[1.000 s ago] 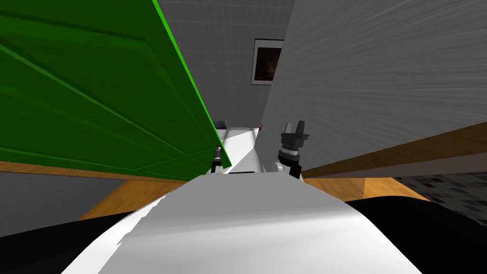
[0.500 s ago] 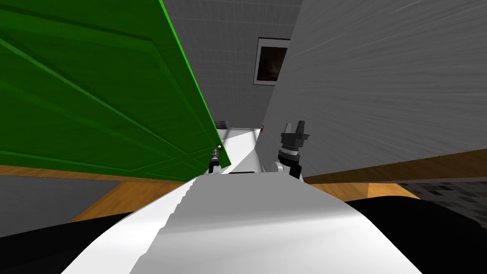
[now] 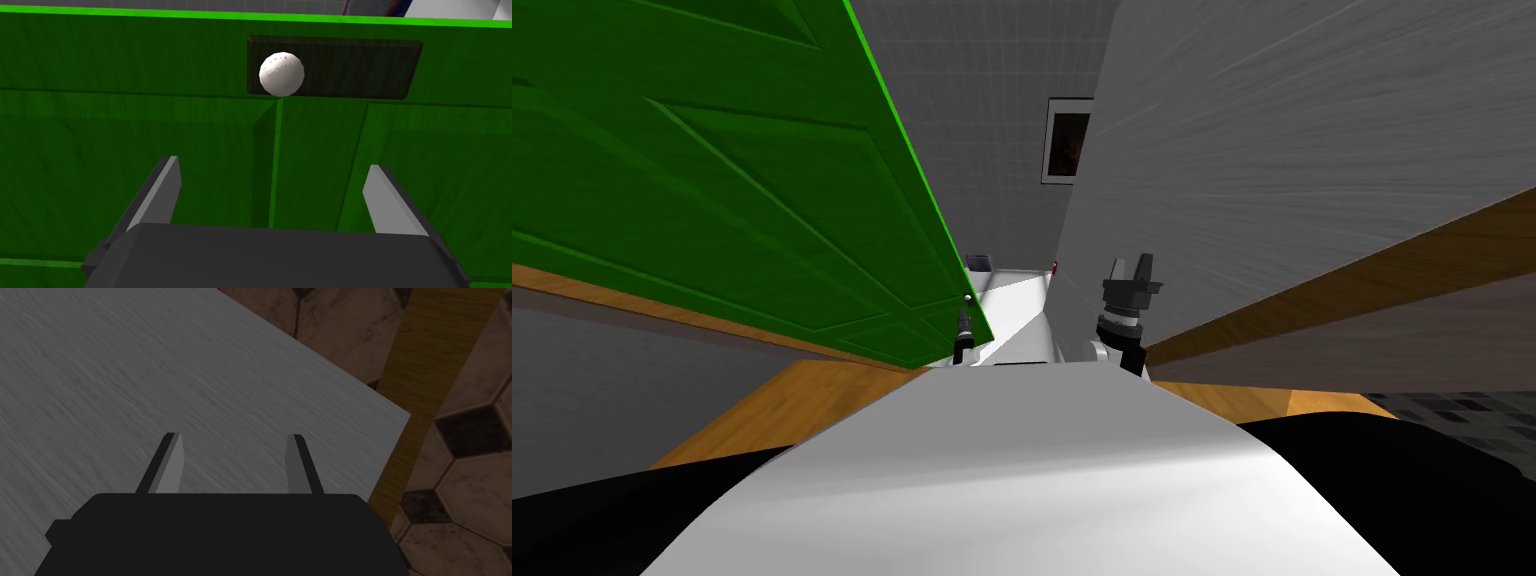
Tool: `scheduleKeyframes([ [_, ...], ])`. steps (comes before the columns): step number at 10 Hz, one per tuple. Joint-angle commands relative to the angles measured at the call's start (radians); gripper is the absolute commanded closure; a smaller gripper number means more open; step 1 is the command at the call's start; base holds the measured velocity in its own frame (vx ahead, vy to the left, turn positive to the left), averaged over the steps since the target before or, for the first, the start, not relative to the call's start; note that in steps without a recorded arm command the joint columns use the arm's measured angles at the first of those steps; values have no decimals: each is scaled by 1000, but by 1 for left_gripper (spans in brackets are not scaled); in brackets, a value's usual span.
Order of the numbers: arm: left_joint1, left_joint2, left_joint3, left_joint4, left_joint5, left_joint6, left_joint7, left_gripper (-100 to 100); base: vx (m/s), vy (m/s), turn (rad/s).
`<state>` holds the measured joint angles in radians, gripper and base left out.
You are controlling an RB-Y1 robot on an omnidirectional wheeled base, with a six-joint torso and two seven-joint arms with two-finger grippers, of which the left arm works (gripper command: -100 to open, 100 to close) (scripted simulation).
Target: Push the door open
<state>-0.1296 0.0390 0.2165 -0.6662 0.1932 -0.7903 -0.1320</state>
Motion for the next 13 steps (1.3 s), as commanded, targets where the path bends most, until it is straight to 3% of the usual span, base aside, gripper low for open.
scheduleKeyframes([
  [1, 0, 0, 0, 0, 0, 0, 0, -100, -79, -83, 22],
  [5, 7, 16, 6, 4, 3, -14, -1, -100, 153, 51, -28],
  [9, 14, 9, 12, 10, 7, -33, -2, -100, 220, 72, -36],
  [10, 14, 11, 11, 6, 6, -28, -2, -100, 89, 36, -5],
  [11, 14, 11, 11, 6, 6, -28, -2, 100, -18, -11, 6],
  [13, 14, 11, 11, 6, 6, -28, -2, 100, -29, -11, -4],
])
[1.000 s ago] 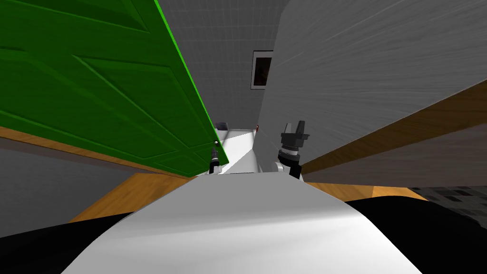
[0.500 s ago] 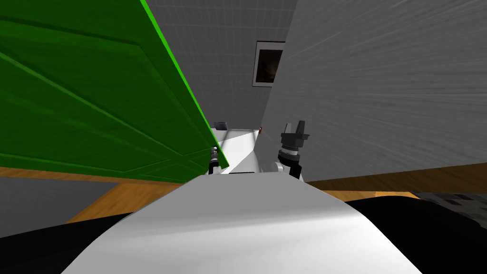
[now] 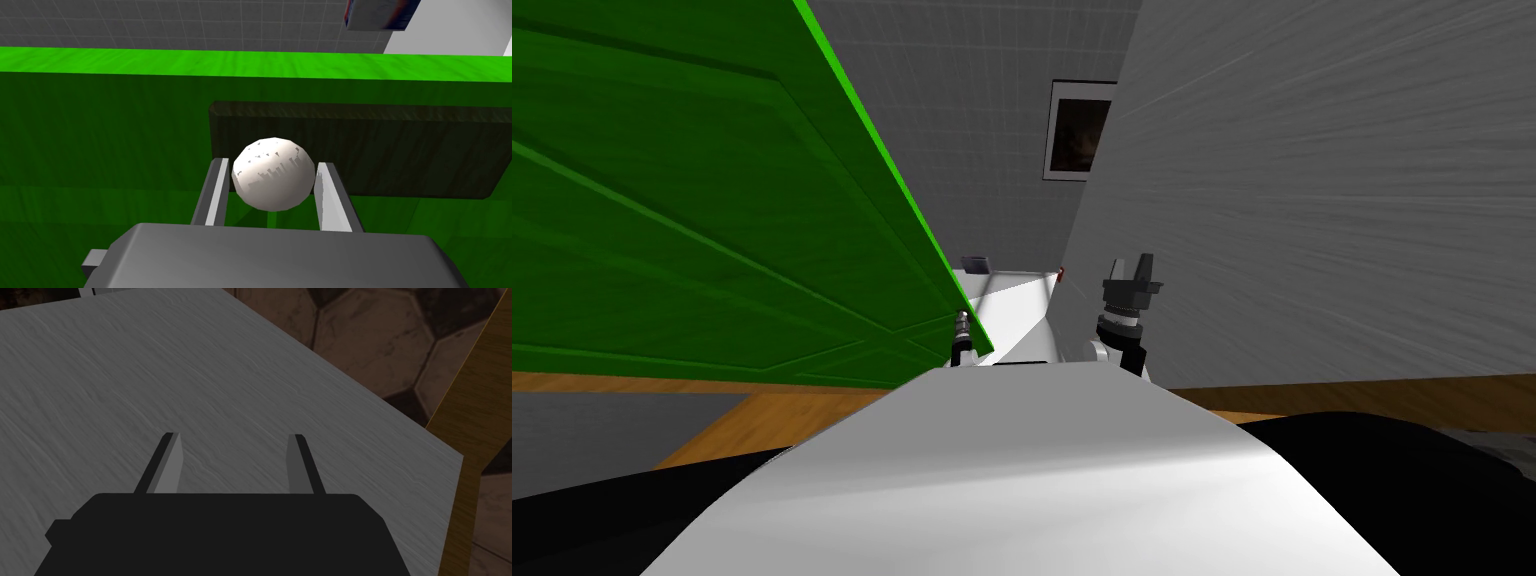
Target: Push the door open
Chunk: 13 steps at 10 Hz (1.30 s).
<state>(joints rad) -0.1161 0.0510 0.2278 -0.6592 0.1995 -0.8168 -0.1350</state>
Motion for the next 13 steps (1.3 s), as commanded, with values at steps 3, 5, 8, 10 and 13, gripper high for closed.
scheduleKeyframes([
  [3, 0, -1, 0, -1, 0, -1, 1, 100, -7, -2, 1],
  [5, -3, 10, 6, 14, 2, -1, 4, 100, 136, -13, 80],
  [8, -10, 23, 15, 28, 5, -4, 9, 100, 164, 3, 78],
  [10, -17, 33, 22, 41, 7, -7, 14, 100, 199, 2, 100],
  [13, -27, 47, 34, 62, 11, -12, 22, 100, 193, -24, 115],
])
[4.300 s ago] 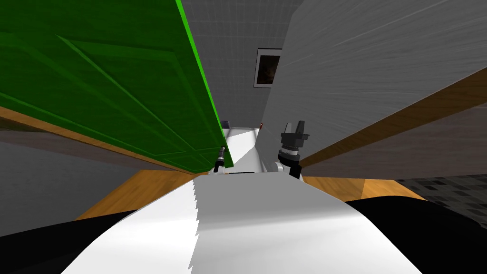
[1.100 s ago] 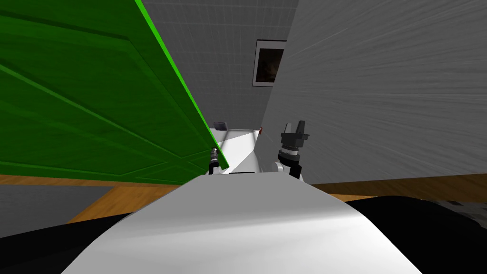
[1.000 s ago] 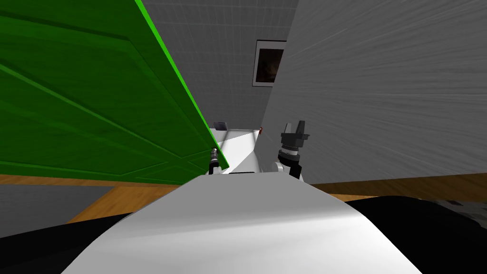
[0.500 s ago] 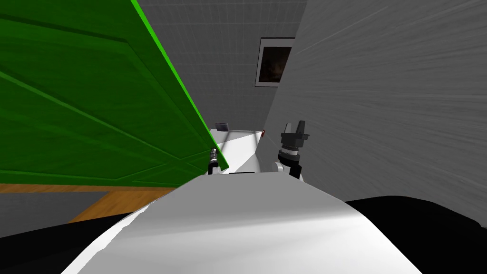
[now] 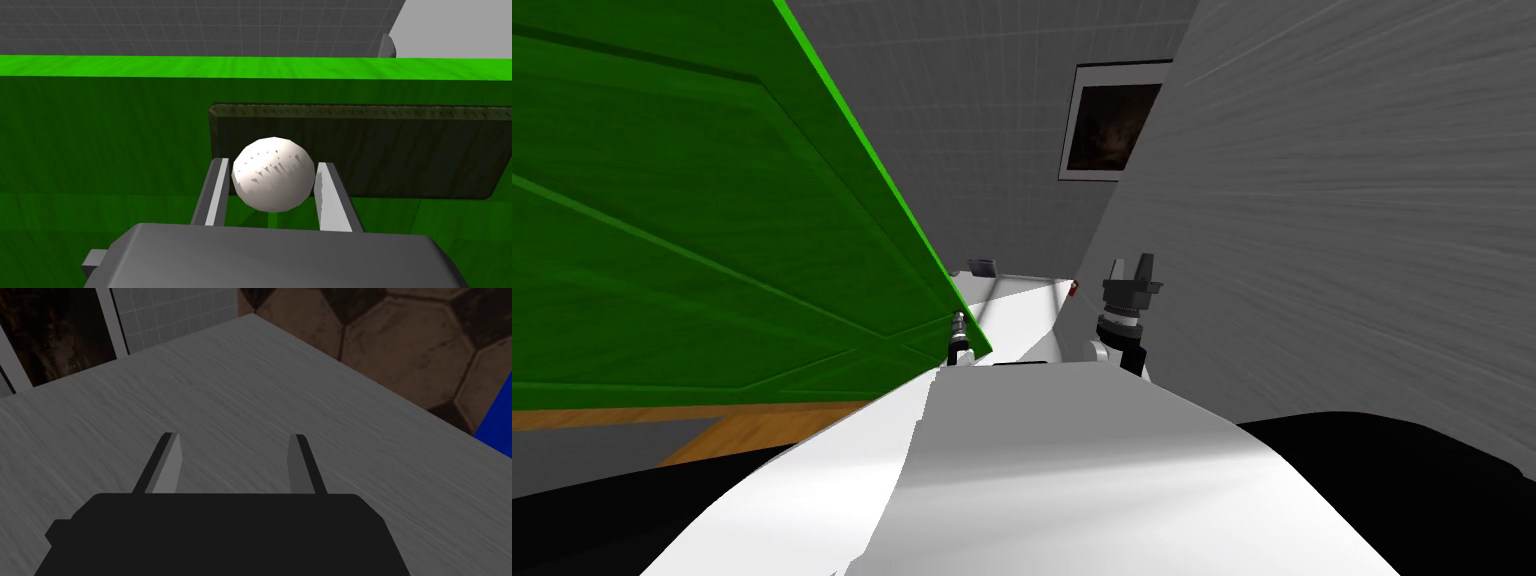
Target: Push the door open
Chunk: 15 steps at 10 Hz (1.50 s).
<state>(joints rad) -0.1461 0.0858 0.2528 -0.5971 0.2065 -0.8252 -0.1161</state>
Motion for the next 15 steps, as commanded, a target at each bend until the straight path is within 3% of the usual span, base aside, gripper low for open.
scheduleKeyframes([
  [1, -1, 17, 13, 8, 5, -5, 5, 100, 214, -10, 137],
  [7, -13, 32, 28, 49, 9, -11, 14, 100, 125, -9, 73],
  [8, -22, 41, 37, 49, 12, -15, 20, 100, 131, -14, 176],
  [11, -24, 43, 40, 53, 13, -16, 22, 100, 105, -8, 83],
  [12, -45, 10, 41, 68, 13, -27, -13, -100, -96, -29, 172],
  [13, -49, 0, 41, 67, 13, -27, -23, -100, -171, -71, 141],
  [15, -67, -49, 43, 62, 13, -28, -68, -100, -201, -86, 112],
])
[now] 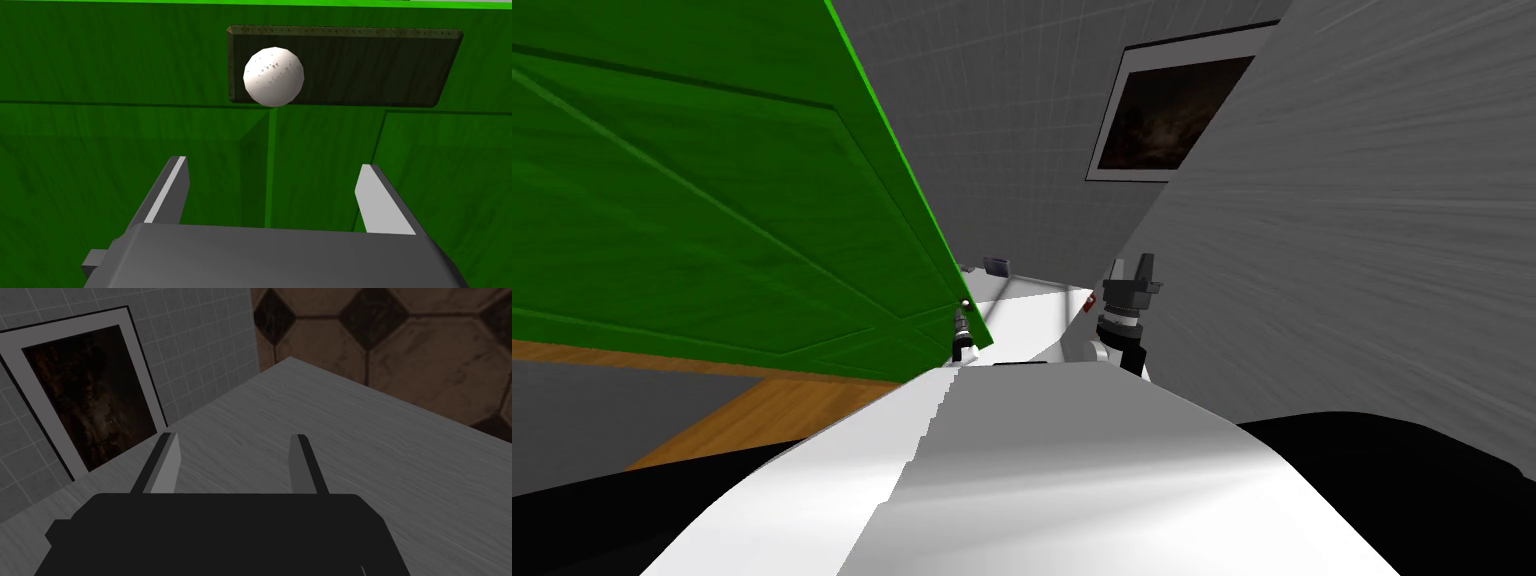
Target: Push the door open
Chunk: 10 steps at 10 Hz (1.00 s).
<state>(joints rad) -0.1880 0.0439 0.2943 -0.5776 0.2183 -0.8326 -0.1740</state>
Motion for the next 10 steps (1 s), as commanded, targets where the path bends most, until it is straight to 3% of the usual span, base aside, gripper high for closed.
scheduleKeyframes([
  [1, -25, -7, 1, 42, 1, -21, -10, -100, -137, -42, 48],
  [2, -33, -34, 2, 40, 1, -21, -31, -100, -131, -18, 75],
  [3, -33, -34, 2, 40, 1, -21, -31, -100, -82, -17, 39],
  [5, -44, -77, 3, 36, 1, -22, -61, -100, -74, -24, 75],
  [6, -38, -66, 2, 32, 0, -19, -52, -100, -37, -13, 9],
  [8, -39, -23, 6, 34, 3, -21, -54, -100, 135, 29, -25],
  [10, -39, -23, 6, 47, 3, -21, -54, -100, 122, 48, -8],
])
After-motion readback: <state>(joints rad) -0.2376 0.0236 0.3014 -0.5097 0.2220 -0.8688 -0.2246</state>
